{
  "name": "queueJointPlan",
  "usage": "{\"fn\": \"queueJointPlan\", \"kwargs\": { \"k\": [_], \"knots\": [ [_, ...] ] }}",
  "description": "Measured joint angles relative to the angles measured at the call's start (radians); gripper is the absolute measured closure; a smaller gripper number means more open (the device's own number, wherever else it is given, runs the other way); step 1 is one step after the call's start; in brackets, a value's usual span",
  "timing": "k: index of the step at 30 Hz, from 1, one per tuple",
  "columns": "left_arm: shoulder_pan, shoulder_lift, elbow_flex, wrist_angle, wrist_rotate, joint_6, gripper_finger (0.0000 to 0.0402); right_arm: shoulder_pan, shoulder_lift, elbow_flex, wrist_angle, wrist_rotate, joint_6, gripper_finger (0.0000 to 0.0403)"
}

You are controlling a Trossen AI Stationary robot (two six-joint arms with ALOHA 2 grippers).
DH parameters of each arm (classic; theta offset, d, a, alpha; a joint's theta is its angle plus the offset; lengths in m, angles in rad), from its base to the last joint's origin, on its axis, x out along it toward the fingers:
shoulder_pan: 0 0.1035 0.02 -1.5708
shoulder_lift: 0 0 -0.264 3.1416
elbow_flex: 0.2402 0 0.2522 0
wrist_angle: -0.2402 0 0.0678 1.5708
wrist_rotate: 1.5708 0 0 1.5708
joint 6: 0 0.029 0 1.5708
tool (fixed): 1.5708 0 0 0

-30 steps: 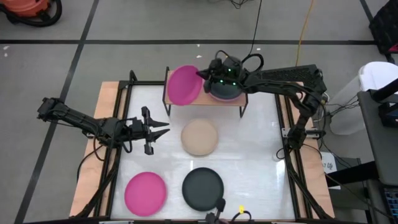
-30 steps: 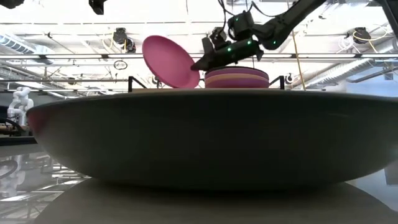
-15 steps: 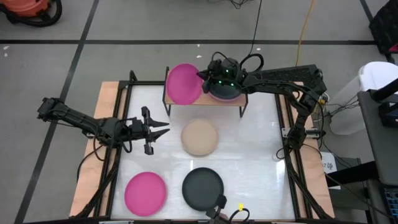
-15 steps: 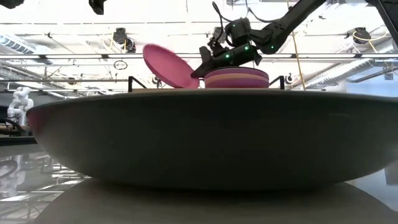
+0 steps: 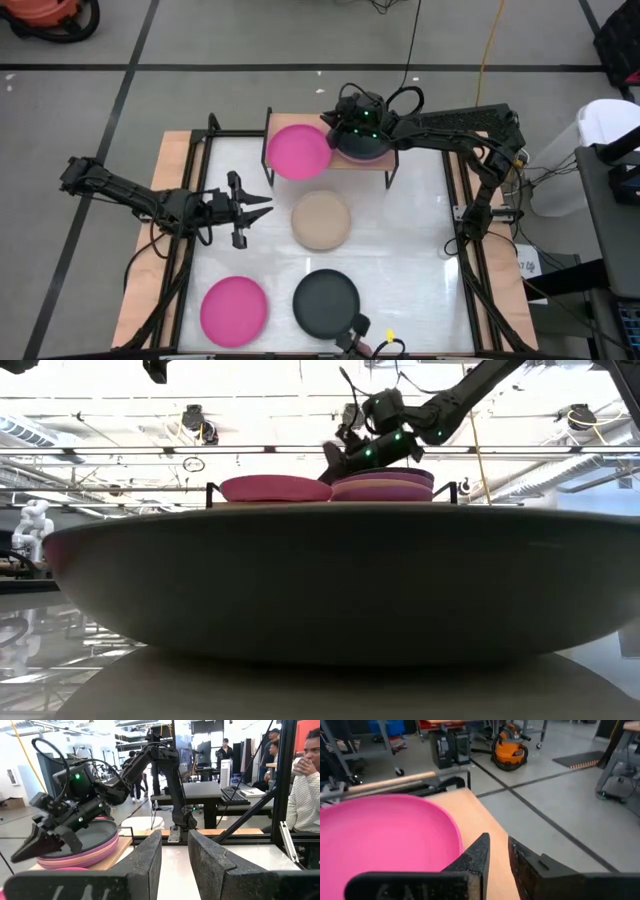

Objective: Place and stack plates onto a shelf
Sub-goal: Put the right pink plate on the shelf

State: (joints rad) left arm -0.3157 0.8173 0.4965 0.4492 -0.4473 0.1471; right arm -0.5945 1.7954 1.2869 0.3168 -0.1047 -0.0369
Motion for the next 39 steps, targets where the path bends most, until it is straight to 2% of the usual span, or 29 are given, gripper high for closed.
{"fn": "queueJointPlan", "kwargs": {
  "k": [5,12,16,19,22,25,29,39],
  "knots": [
    [0.0,0.003,0.0,-0.006,0.0,-0.019,0.03,0.013,-0.095,0.0,0.004,-0.017,-0.019,0.0344],
    [0.014,0.12,0.006,-0.026,-0.019,-0.06,0.03,0.033,-0.316,-0.031,-0.013,-0.217,-0.012,0.0344],
    [0.051,0.219,0.099,-0.2,-0.026,-0.127,0.03,0.066,-0.467,-0.104,-0.046,-0.292,-0.006,0.0344],
    [0.08,0.307,0.197,-0.367,-0.026,-0.191,0.03,0.104,-0.588,-0.191,-0.045,-0.293,-0.025,0.0344],
    [0.12,0.401,0.259,-0.456,-0.025,-0.204,0.03,0.143,-0.696,-0.28,-0.044,-0.28,-0.073,0.0344],
    [0.18,0.473,0.293,-0.476,-0.024,-0.212,0.03,0.175,-0.779,-0.354,-0.041,-0.214,-0.091,0.0344],
    [0.263,0.533,0.321,-0.482,-0.025,-0.299,0.03,0.196,-0.87,-0.433,-0.04,-0.19,-0.067,0.0344],
    [0.367,0.549,0.333,-0.484,-0.023,-0.301,0.03,0.235,-1.0,-0.575,-0.043,-0.159,-0.005,0.0344]
  ]
}}
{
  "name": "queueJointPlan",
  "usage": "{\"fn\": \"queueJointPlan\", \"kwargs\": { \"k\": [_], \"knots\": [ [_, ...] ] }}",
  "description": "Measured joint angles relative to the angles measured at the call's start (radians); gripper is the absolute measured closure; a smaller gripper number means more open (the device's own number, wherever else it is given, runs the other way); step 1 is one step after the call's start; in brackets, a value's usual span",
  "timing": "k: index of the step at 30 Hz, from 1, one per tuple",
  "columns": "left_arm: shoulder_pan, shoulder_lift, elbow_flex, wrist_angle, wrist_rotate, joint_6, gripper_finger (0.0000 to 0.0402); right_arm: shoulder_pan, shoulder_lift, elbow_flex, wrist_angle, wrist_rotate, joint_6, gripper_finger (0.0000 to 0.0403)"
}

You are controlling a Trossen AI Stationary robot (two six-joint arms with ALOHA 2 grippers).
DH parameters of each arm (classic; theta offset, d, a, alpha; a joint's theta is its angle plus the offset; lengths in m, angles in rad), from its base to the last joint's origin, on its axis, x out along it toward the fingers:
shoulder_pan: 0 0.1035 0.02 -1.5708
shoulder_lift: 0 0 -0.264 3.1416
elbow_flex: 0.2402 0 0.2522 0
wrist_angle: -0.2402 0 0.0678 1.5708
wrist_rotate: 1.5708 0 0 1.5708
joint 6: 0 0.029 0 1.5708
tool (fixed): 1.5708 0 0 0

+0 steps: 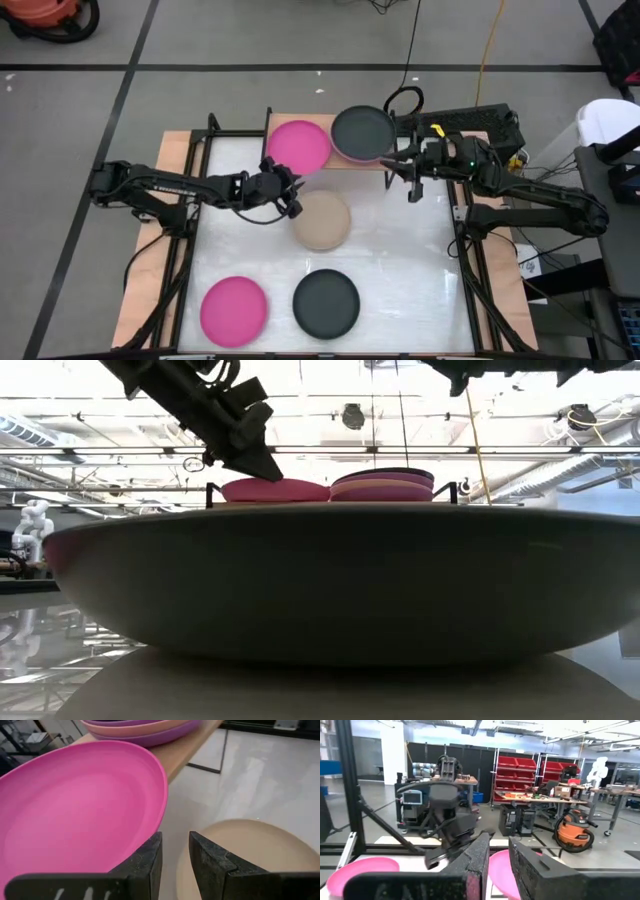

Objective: Place and stack plates onto a shelf
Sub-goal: Put the right pink plate on the shelf, then stack the brown plate on top of the pink plate on the shelf

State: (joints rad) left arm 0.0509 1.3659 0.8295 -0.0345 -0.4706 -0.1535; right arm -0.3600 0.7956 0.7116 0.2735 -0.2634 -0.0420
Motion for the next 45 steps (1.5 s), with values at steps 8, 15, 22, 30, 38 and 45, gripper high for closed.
{"fn": "queueJointPlan", "kwargs": {
  "k": [8,15,22,30,38,45],
  "knots": [
    [0.026,-0.001,0.0,0.0,-0.001,0.001,0.03,0.044,-0.008,-0.013,-0.001,0.0,0.004,0.0344],
    [-0.103,-0.017,0.07,-0.019,0.2,0.159,0.03,0.159,-0.023,-0.013,-0.044,-0.052,-0.001,0.0344],
    [-0.297,0.063,0.196,-0.231,0.205,0.276,0.03,0.36,-0.006,-0.015,-0.161,0.012,-0.024,0.0344],
    [-0.363,0.228,0.242,-0.383,0.282,0.257,0.03,0.571,0.0,-0.144,-0.084,0.317,-0.083,0.0344],
    [-0.32,0.337,0.245,-0.389,0.298,0.312,0.03,0.645,-0.014,-0.237,0.119,0.371,-0.137,0.0344],
    [-0.251,0.374,0.246,-0.421,0.303,0.342,0.0299,0.644,-0.017,-0.238,0.103,0.372,-0.137,0.0344]
  ]
}}
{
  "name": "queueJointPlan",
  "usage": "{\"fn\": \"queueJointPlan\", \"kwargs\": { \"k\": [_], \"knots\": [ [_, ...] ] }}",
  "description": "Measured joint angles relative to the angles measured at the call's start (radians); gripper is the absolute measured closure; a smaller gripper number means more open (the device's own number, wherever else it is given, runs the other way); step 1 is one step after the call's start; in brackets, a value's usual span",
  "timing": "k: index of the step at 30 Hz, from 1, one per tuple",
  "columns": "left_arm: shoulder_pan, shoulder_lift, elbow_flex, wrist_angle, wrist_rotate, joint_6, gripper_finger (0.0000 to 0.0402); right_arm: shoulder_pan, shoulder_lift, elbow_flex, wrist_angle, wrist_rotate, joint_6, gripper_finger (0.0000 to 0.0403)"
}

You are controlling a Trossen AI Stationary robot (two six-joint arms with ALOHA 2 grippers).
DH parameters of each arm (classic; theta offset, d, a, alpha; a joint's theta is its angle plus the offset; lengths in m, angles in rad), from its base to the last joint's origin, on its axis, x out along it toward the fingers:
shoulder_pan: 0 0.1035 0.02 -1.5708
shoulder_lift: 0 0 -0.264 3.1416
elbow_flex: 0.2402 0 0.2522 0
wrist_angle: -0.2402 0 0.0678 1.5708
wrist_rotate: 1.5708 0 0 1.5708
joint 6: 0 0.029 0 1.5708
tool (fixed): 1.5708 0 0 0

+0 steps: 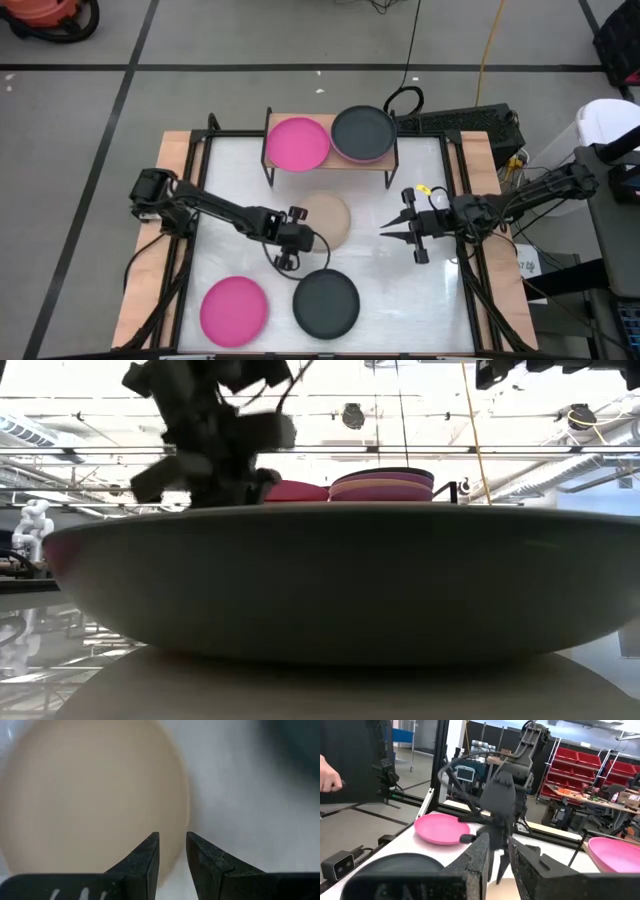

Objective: Place and stack plates onto a shelf
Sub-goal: Stack the brown plate on top of the pink plate on the shelf

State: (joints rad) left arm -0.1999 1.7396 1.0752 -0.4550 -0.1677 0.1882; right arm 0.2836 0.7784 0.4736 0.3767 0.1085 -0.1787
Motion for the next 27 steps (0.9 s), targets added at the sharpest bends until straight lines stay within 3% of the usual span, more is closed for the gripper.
{"fn": "queueJointPlan", "kwargs": {
  "k": [8,13,18,27],
  "knots": [
    [0.022,0.101,-0.002,-0.004,0.006,-0.017,0.0299,0.0,0.0,0.0,-0.015,0.002,0.006,0.0344],
    [0.021,0.102,-0.001,0.008,-0.035,-0.01,0.0309,0.0,-0.001,0.0,-0.015,0.002,0.009,0.0344],
    [0.022,0.058,-0.002,0.017,-0.08,-0.005,0.0383,0.0,-0.001,0.0,-0.015,0.002,0.009,0.0344],
    [-0.009,-0.114,-0.003,0.028,-0.136,0.015,0.0392,0.0,-0.001,0.0,-0.015,0.003,0.004,0.0344]
  ]
}}
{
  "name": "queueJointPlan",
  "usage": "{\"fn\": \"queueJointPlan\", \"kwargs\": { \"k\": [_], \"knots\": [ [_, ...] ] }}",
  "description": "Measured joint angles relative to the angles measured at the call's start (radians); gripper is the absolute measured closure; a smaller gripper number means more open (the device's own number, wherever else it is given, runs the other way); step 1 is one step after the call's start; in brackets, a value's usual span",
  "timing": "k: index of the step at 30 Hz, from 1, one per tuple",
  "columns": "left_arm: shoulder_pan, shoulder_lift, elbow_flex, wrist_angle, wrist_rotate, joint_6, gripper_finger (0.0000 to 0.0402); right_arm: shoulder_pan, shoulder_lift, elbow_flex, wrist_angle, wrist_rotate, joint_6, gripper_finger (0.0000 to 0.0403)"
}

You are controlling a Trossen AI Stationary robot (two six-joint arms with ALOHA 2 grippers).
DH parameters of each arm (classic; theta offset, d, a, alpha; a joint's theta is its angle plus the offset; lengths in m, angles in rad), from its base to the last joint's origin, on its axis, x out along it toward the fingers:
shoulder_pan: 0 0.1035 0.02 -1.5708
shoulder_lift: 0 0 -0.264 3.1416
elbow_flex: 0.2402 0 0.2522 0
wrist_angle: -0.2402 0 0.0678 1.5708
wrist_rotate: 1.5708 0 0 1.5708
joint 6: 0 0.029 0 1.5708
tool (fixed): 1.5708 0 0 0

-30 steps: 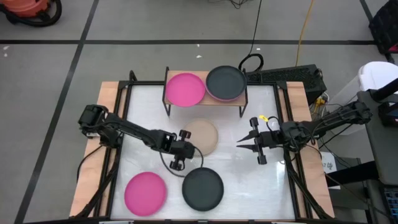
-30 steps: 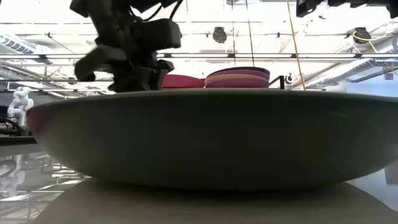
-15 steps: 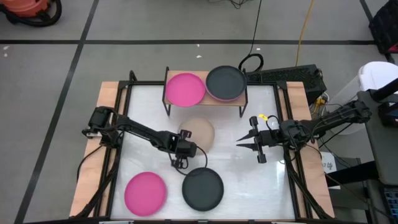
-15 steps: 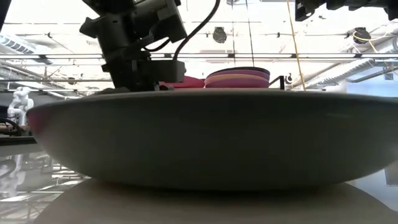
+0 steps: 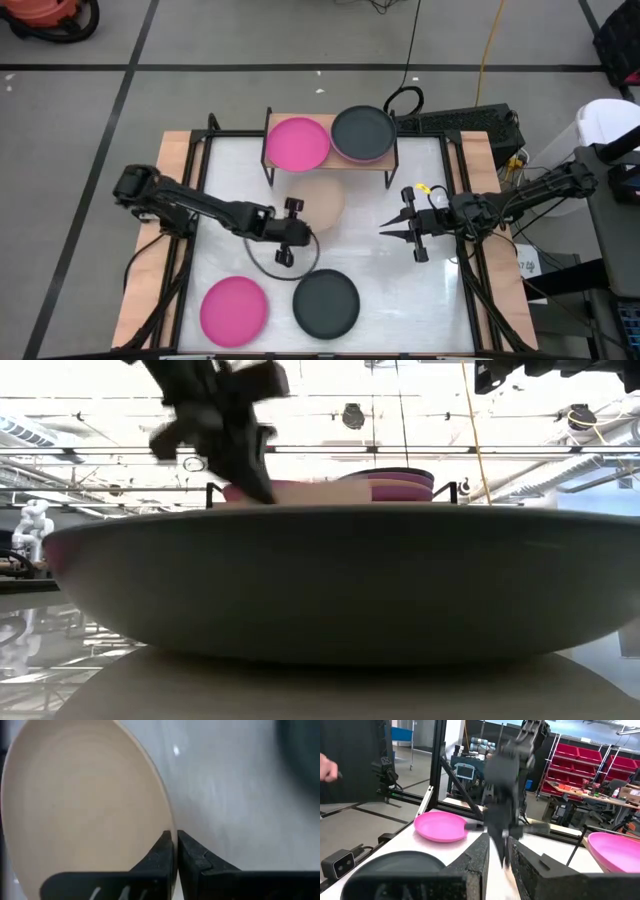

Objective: Place and stack plates onto a shelf
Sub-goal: Stack the brown plate on top of the pink plate on the shelf

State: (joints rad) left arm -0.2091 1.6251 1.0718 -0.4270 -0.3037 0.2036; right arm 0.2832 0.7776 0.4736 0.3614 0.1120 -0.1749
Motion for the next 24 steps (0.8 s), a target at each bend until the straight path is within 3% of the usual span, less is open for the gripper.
{"fn": "queueJointPlan", "kwargs": {
  "k": [9,12,18,20,24],
  "knots": [
    [0.0,-0.307,0.001,0.009,-0.145,0.091,0.0392,0.0,0.0,0.0,0.003,0.0,-0.001,0.0344],
    [0.031,-0.384,0.002,0.018,-0.148,0.131,0.0392,0.0,0.0,0.0,0.003,0.0,0.0,0.0344],
    [0.054,-0.431,0.002,0.037,-0.001,0.144,0.0392,0.0,0.0,0.0,0.001,0.0,-0.001,0.0344],
    [0.042,-0.428,0.002,0.023,-0.013,0.156,0.0392,0.0,0.0,0.0,0.001,0.0,-0.001,0.0344],
    [0.069,-0.422,0.002,-0.002,-0.154,0.212,0.0392,0.0,0.001,0.0,0.005,0.021,-0.002,0.0344]
  ]
}}
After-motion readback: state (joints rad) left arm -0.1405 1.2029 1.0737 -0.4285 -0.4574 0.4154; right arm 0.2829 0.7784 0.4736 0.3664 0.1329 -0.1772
